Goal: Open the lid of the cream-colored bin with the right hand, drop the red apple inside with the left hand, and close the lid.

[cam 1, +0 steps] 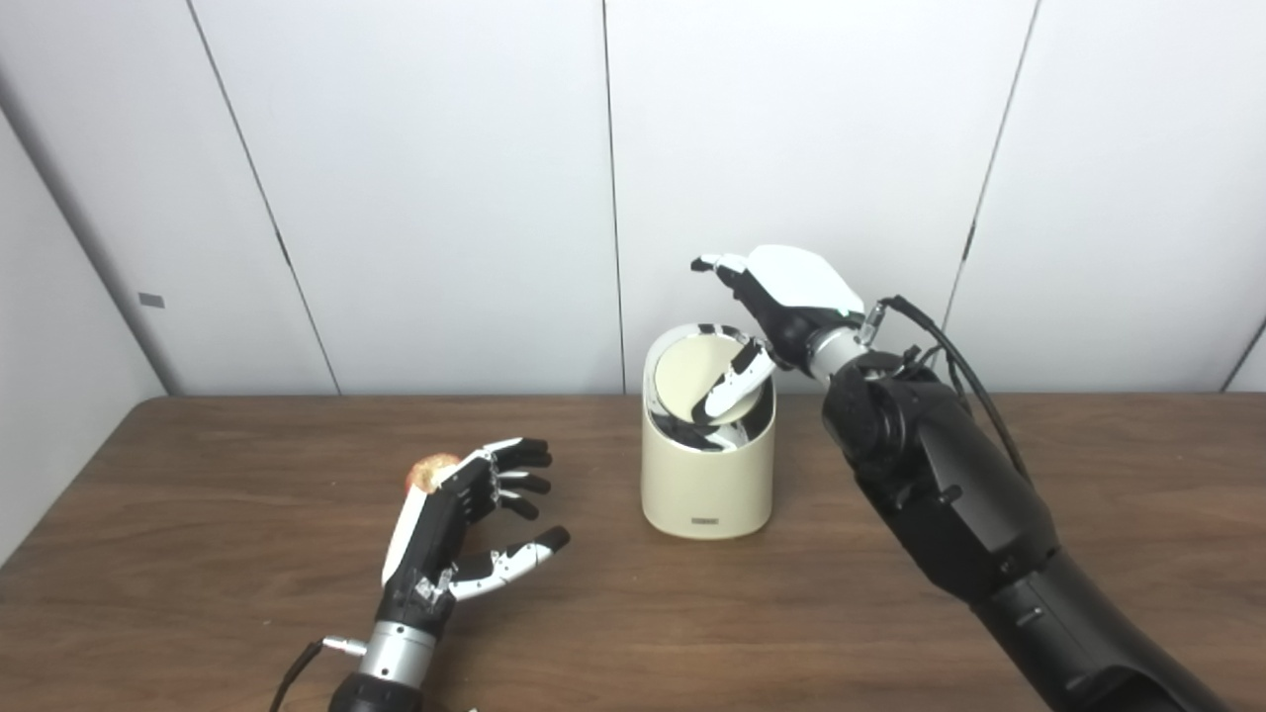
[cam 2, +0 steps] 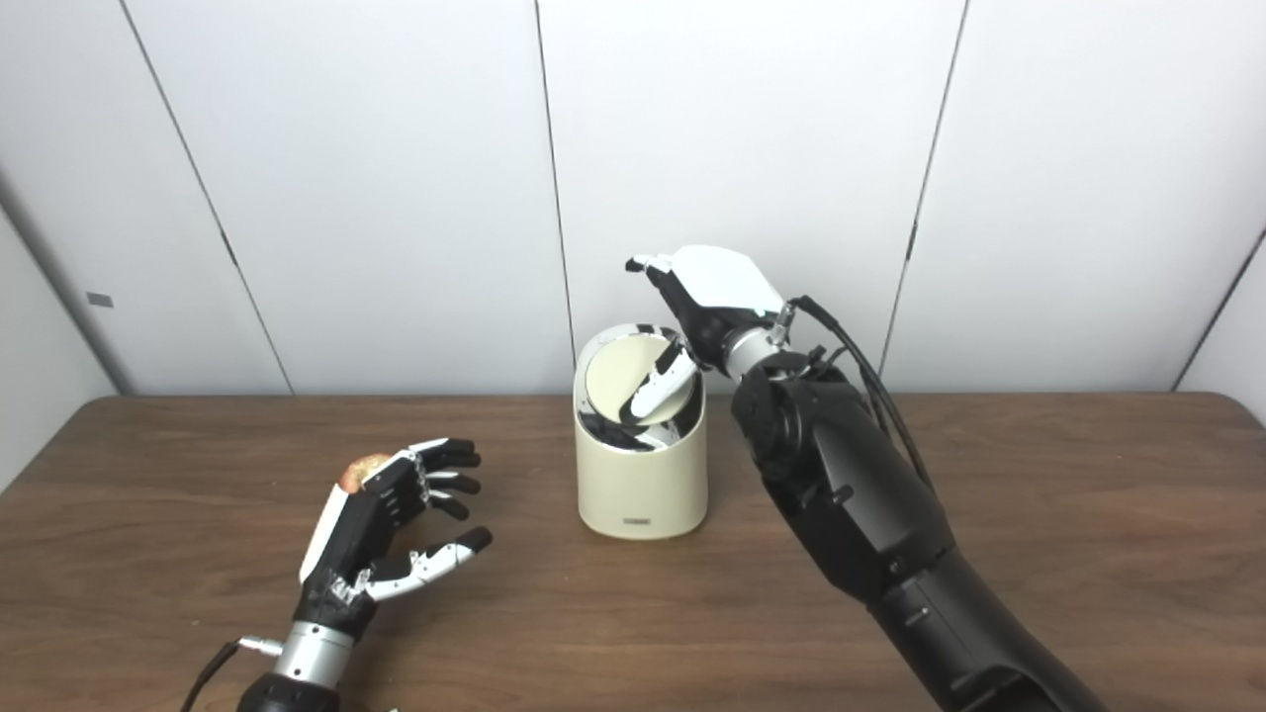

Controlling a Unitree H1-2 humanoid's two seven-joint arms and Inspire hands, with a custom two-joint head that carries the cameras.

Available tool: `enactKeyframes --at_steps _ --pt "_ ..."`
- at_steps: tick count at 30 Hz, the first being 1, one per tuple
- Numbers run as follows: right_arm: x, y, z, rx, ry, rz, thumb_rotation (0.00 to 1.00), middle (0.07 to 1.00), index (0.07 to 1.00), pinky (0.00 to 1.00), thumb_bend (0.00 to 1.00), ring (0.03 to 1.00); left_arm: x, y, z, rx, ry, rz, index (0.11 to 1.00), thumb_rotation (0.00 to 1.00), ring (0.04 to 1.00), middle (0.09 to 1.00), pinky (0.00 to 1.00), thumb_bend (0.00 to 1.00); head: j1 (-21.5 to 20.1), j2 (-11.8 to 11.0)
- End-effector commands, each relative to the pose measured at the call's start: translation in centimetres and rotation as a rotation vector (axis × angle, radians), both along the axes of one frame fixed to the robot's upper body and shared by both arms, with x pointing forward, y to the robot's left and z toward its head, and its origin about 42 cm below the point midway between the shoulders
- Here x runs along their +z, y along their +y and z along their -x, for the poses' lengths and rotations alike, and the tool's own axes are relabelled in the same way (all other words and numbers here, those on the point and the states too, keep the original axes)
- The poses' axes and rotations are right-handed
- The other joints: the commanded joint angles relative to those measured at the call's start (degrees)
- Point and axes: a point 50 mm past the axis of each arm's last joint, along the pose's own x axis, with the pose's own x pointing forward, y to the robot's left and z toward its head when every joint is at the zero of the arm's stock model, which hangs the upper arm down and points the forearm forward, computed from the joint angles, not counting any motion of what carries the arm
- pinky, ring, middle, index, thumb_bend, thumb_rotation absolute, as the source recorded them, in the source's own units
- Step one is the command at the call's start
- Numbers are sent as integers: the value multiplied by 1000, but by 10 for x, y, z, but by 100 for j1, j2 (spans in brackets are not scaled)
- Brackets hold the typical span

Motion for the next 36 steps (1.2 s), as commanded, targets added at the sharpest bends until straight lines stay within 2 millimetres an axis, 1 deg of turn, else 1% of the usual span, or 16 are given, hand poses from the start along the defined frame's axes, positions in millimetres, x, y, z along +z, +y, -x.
enactKeyframes --at_steps 1,4,6,8,10,13,15,16,19,20,23,25,29,33,34,36 --pt "11 -17 3 -34 -17 -52 224 914 885 637 833 842 -25 -9 17 7 64 47 749 0 647 728 524 629 7 4" --pt "26 -26 13 -25 -58 -160 256 911 883 674 826 867 -26 -9 16 4 67 46 749 0 651 728 531 628 -3 3" --pt "34 -38 22 -21 -84 -285 240 904 872 661 813 844 -26 -9 16 4 69 42 751 0 657 731 539 631 -1 2" --pt "34 -51 29 -25 -100 -382 266 892 856 623 809 819 -27 -9 16 4 71 42 750 0 657 730 539 635 -6 6" --pt "26 -62 34 -34 -114 -448 274 880 849 610 812 810 -27 -8 15 4 71 43 751 0 657 730 539 636 -23 15" --pt "2 -82 45 -26 -107 -566 236 880 845 640 796 827 -26 -8 15 3 69 43 751 0 657 729 537 635 -18 13" --pt "-13 -93 54 -30 -90 -621 240 883 855 696 779 846 -26 -8 16 4 69 42 748 0 654 726 535 638 3 12" --pt "-23 -99 59 -27 -67 -656 238 914 873 737 774 871 -26 -8 16 3 69 42 748 0 656 727 538 637 -2 27" --pt "-52 -110 73 -14 -14 -726 259 920 888 741 788 877 -26 -8 15 0 70 41 749 0 659 728 541 638 17 38" --pt "-60 -113 78 -8 -1 -740 287 904 887 704 800 848 -26 -9 15 -1 70 38 750 0 658 729 536 633 35 53" --pt "-79 -117 92 0 5 -773 295 885 887 669 804 805 -26 -9 15 -2 70 34 752 0 658 731 534 628 53 61" --pt "-93 -119 99 8 -4 -793 268 882 885 674 804 801 -26 -9 14 0 69 34 751 0 658 730 534 630 51 77" --pt "-120 -118 110 19 -8 -841 283 885 888 661 832 795 -25 -9 14 -1 67 43 742 0 647 721 531 624 36 71" --pt "-136 -119 118 16 5 -885 262 893 892 662 832 805 -24 -8 14 7 61 44 740 0 643 722 526 623 13 74" --pt "-140 -119 120 12 10 -894 235 899 892 660 826 807 -22 -7 15 18 51 30 731 0 632 714 517 622 13 74" --pt "-144 -120 124 2 16 -897 229 899 892 660 828 806 -12 -7 16 51 3 -41 713 0 610 696 493 616 90 66"
